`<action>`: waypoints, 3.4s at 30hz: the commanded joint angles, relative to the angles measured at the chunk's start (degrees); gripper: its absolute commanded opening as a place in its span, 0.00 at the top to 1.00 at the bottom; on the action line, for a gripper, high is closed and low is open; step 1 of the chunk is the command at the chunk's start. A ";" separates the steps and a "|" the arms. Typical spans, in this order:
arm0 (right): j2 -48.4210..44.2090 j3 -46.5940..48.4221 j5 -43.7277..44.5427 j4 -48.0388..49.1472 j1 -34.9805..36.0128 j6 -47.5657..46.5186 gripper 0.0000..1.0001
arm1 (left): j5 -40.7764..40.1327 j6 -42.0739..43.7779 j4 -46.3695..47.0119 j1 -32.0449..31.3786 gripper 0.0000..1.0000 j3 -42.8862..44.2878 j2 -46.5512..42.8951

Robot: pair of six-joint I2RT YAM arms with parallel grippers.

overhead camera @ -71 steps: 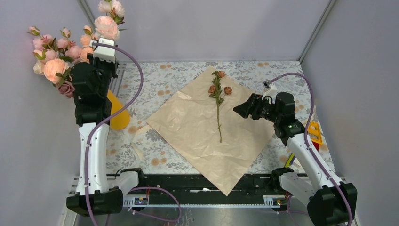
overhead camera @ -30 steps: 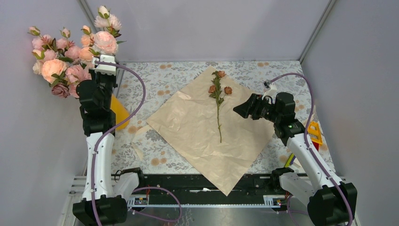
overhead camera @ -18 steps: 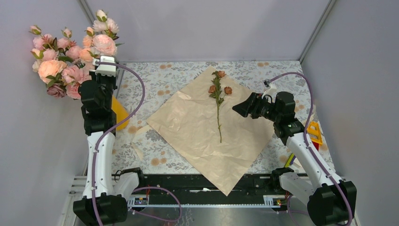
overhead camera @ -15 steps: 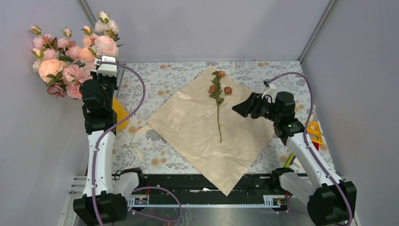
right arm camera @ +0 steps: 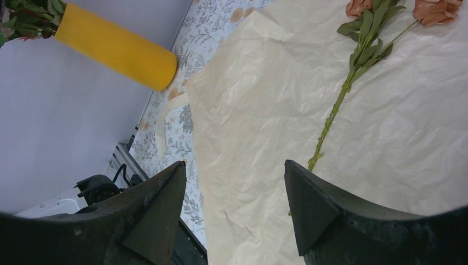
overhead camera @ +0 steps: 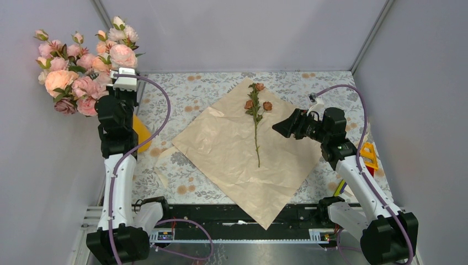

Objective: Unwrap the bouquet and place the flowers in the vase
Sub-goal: Insert the fake flower into the vase.

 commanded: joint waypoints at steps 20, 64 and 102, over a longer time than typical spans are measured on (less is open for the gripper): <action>-1.51 -0.16 -0.80 0.96 -0.24 -0.39 0.28 | -8.42 -3.75 -1.33 0.55 0.96 -4.43 1.04; -2.07 -0.40 -1.05 0.52 -0.23 -0.52 0.28 | -1.06 -8.89 -9.17 0.55 0.41 1.53 -5.42; -2.95 -0.54 -1.23 -0.81 -0.24 -0.35 0.28 | 4.64 -12.91 -25.31 0.47 0.01 14.20 -11.68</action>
